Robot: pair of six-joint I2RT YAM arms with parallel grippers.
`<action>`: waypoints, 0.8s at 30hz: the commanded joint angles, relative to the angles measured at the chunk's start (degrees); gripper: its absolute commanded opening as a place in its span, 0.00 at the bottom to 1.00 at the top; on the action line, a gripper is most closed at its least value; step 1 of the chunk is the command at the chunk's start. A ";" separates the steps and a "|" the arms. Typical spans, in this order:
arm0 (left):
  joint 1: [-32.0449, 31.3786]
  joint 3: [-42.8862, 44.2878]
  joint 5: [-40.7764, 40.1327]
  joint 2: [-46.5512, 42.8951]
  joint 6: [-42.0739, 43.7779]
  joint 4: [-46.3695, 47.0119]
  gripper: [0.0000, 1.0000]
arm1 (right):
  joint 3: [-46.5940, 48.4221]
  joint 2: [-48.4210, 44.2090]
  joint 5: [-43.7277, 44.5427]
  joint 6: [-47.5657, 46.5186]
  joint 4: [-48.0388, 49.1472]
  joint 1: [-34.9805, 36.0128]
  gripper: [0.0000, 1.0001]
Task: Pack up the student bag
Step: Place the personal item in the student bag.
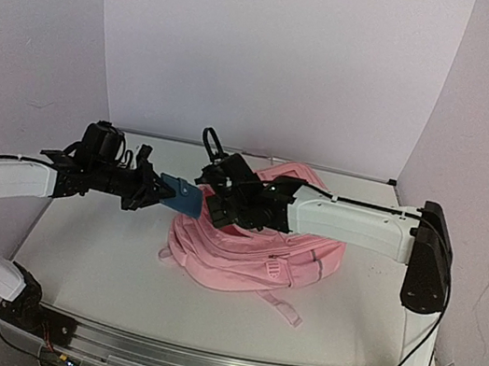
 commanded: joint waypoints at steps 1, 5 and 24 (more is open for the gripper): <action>-5.98 6.65 -0.17 5.82 -2.20 8.28 0.00 | -2.36 -9.28 -2.02 5.70 5.77 -3.75 0.00; -9.90 11.38 -1.00 11.11 -2.40 9.25 0.00 | -3.56 -11.41 -2.58 7.33 6.78 -4.39 0.00; -16.06 12.52 -4.81 24.53 -12.29 22.59 0.00 | -7.69 -13.20 -4.09 10.44 11.49 -4.45 0.00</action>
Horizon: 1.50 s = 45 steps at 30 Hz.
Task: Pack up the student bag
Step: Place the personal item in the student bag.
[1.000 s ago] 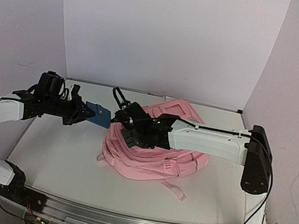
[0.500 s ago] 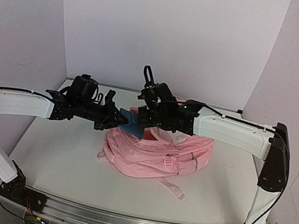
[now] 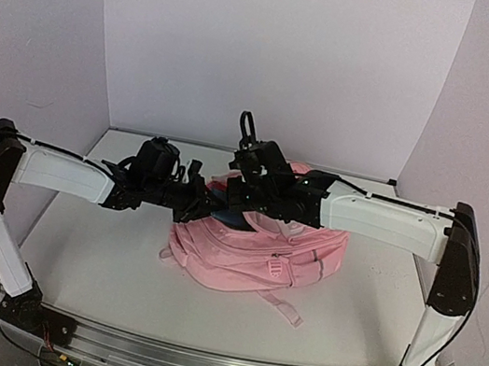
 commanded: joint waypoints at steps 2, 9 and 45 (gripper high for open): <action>-2.62 2.94 -1.03 3.52 -3.43 4.75 0.00 | 1.40 -3.04 2.23 1.71 4.35 -0.33 0.00; -4.54 6.55 -6.20 9.89 -3.78 6.65 0.00 | 0.58 -3.35 0.24 2.51 5.70 -0.35 0.00; 7.43 14.39 -5.80 -3.18 31.80 -30.55 0.91 | -35.82 -30.38 -10.89 18.32 4.74 -15.93 0.85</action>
